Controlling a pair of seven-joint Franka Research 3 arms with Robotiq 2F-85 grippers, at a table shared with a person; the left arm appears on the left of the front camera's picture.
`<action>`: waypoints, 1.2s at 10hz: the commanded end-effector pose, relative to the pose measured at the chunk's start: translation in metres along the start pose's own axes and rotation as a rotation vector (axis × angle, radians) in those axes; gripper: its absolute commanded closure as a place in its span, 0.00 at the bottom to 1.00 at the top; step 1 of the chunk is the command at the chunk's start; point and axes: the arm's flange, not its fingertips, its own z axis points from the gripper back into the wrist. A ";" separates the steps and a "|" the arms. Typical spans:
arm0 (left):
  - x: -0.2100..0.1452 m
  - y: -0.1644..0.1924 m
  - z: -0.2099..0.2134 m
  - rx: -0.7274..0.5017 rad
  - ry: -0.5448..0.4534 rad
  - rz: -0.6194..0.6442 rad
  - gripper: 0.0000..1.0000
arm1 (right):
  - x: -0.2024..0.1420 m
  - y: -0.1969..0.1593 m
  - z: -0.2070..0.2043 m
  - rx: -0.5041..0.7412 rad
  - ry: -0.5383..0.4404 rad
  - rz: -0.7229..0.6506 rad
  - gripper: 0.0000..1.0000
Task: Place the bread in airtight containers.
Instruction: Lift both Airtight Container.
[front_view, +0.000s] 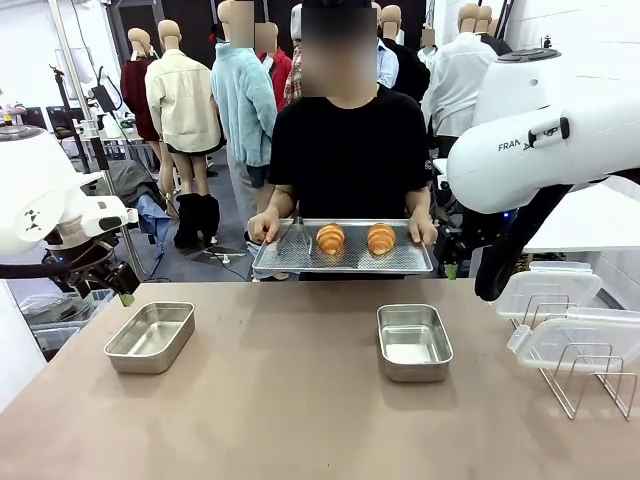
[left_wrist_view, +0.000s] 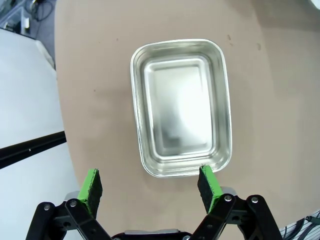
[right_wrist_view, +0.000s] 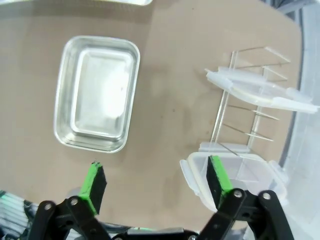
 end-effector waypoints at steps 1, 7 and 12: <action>0.030 0.015 -0.036 -0.078 0.047 -0.015 0.00 | 0.022 0.010 -0.047 0.033 0.090 -0.032 0.00; 0.074 0.034 -0.114 -0.078 0.138 0.068 0.00 | 0.053 0.048 -0.155 0.015 0.235 -0.052 0.00; 0.081 0.030 -0.137 -0.084 0.176 0.058 0.00 | 0.038 0.041 -0.184 0.048 0.187 -0.098 0.00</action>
